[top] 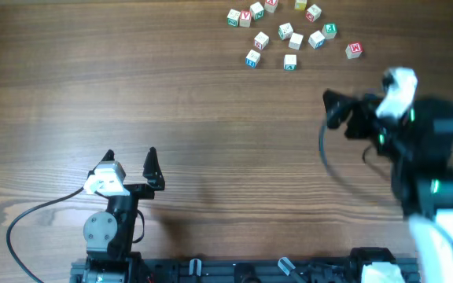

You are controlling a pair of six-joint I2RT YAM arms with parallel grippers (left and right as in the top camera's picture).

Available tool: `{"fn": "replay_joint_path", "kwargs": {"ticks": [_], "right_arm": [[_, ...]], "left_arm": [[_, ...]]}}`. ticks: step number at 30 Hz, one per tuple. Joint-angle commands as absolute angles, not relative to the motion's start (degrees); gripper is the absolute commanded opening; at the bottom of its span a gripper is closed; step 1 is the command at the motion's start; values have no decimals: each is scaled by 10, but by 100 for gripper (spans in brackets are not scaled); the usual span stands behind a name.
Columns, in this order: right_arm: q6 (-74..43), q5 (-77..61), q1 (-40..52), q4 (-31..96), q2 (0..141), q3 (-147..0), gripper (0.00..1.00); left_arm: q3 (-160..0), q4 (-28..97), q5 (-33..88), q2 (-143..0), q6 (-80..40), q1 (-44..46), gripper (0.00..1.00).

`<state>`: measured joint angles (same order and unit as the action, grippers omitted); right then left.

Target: Form a circle

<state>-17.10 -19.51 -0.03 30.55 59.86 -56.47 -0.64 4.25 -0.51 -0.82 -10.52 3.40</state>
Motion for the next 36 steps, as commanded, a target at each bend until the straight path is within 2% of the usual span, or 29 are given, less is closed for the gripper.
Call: {"fn": "replay_joint_path", "kwargs": {"ticks": [1,5,10,22,36], "right_arm": [[-153,-230,1,375,713,-688,100],[-160,-268,1,351,795,-708,100],[-219,-256,5,251,904,-720,99],[-257,-26,86,289,1189,-988,98],[-337,-12,91,117,1347,-1010,85]], "left_arm": [[-4,43,2,-4,-94,34,100],[-4,43,2,-4,-94,34,100],[-4,43,2,-4,-94,34,100],[-4,43,2,-4,-94,34,100],[-4,43,2,-4,-94,34,100]]}}
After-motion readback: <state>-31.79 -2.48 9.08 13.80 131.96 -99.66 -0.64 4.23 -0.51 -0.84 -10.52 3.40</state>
